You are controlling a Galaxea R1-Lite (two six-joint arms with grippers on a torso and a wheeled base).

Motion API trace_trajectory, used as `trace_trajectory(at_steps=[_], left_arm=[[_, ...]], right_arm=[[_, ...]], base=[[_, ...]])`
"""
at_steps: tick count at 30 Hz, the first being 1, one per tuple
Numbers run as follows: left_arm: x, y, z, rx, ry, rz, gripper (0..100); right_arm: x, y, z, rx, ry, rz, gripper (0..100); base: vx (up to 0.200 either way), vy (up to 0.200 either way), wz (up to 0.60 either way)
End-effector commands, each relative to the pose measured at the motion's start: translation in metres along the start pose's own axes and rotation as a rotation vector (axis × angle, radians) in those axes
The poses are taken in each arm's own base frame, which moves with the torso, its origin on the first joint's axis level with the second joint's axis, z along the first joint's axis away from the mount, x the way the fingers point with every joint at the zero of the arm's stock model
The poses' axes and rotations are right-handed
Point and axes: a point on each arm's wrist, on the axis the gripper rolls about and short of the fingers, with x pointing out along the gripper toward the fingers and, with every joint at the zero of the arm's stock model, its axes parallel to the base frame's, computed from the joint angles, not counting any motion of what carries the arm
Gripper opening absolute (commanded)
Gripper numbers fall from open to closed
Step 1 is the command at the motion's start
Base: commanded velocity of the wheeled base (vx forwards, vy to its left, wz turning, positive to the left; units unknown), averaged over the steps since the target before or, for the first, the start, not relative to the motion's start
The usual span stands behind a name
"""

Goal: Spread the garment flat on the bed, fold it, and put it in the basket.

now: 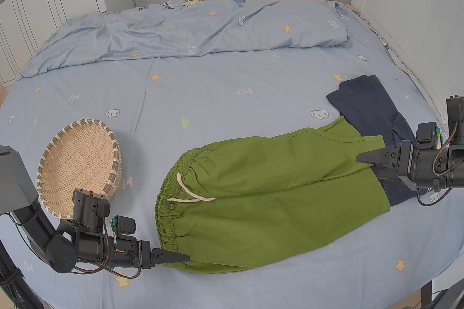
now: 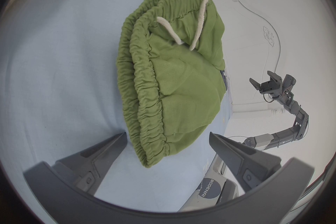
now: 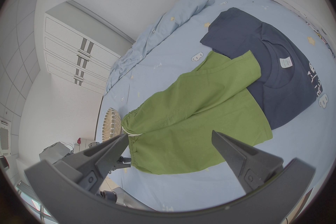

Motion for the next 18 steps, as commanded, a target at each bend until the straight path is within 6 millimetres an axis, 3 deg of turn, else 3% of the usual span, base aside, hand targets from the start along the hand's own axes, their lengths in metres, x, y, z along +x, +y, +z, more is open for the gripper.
trace_trajectory(at_steps=[1,3,4,12,18], left_arm=[[0.005,0.003,-0.001,-0.03,0.017,0.005,100],[0.005,0.002,0.0,-0.039,0.01,0.002,100],[0.005,0.001,0.003,-0.055,-0.014,-0.008,0],[0.008,0.002,0.006,-0.105,-0.055,-0.027,0],[-0.007,0.012,-0.003,-0.164,-0.07,0.003,0]], right_arm=[[0.001,0.0,0.001,0.001,-0.006,0.002,100],[0.001,-0.001,0.0,0.001,-0.006,0.002,100],[0.001,-0.001,0.0,0.002,-0.007,0.001,100],[0.004,-0.002,0.0,0.002,0.003,-0.005,100],[0.002,-0.002,-0.001,0.002,0.002,-0.001,100]], base=[[0.0,0.0,0.0],[0.0,0.0,0.0],[0.0,0.0,0.0],[0.0,0.0,0.0],[0.0,0.0,0.0]])
